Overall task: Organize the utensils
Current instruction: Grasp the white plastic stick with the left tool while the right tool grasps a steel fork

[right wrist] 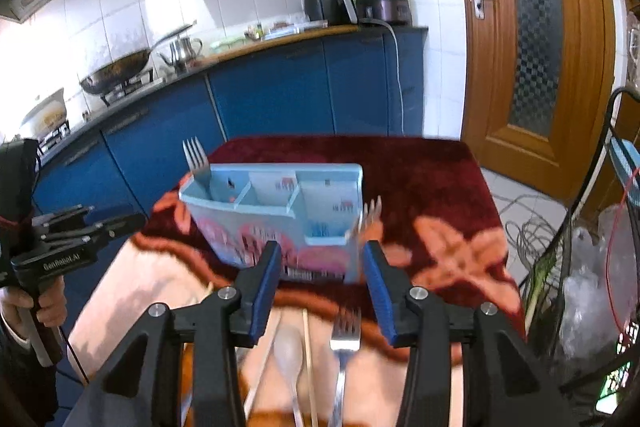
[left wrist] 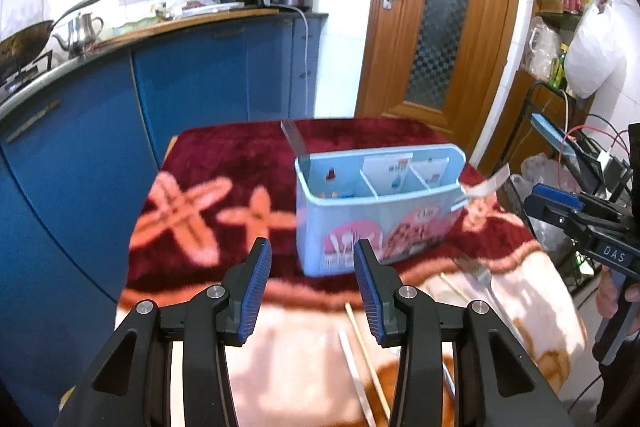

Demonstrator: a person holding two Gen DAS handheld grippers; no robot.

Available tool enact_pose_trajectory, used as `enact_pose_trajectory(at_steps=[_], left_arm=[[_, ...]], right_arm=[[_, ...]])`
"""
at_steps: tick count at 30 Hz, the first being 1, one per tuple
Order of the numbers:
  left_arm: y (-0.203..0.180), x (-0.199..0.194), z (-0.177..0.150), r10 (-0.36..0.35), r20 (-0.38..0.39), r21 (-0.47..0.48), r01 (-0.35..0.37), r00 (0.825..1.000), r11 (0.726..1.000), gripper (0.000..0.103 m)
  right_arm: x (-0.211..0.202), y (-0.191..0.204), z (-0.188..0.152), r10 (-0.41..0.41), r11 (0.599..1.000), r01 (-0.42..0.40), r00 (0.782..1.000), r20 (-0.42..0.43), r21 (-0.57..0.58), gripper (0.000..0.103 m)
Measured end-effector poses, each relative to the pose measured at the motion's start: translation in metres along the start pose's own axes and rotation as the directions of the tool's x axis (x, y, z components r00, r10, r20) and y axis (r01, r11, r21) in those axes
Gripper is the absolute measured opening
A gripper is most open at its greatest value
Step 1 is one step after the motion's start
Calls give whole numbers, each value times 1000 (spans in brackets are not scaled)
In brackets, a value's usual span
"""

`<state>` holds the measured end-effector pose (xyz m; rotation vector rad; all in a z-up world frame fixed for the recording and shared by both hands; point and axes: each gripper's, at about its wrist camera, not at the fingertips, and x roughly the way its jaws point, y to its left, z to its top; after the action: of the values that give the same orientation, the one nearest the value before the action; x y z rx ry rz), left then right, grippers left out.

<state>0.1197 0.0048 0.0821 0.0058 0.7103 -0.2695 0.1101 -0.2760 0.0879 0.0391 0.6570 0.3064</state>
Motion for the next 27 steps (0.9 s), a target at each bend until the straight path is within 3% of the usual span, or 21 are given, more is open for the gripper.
enact_pose_trajectory(at_steps=[11, 27], left_arm=[[-5, 15, -33, 0, -160, 18, 3, 987, 1000, 44], [-17, 47, -74, -14, -373, 30, 27, 928, 999, 44]], right_arm=[[19, -5, -42, -23, 1000, 19, 977, -213, -22, 47], [43, -11, -72, -34, 999, 22, 916, -400, -36, 48]])
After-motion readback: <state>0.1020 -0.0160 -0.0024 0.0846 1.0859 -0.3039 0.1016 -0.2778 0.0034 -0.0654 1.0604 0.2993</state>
